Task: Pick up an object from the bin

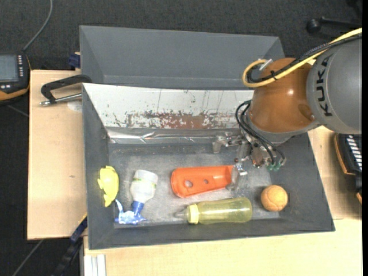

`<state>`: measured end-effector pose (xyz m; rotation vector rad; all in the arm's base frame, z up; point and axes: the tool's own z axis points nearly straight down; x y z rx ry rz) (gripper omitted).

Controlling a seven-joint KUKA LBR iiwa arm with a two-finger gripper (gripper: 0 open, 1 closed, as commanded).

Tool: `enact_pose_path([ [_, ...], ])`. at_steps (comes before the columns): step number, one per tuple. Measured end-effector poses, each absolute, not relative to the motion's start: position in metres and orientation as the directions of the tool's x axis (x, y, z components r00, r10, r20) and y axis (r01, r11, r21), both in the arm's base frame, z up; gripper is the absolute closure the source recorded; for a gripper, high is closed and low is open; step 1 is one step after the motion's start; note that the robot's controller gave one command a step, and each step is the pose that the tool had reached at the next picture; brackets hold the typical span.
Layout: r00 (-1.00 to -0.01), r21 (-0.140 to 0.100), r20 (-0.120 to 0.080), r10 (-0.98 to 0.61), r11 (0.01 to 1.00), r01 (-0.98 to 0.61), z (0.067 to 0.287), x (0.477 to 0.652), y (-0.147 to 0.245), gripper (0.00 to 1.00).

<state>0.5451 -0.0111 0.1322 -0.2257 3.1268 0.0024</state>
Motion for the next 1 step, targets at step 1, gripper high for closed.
enact_pose_path([
  [1, -0.962, 0.000, -0.003, -0.272, 0.962, -0.272, 0.0950, 0.5337, 0.0058, 0.00],
])
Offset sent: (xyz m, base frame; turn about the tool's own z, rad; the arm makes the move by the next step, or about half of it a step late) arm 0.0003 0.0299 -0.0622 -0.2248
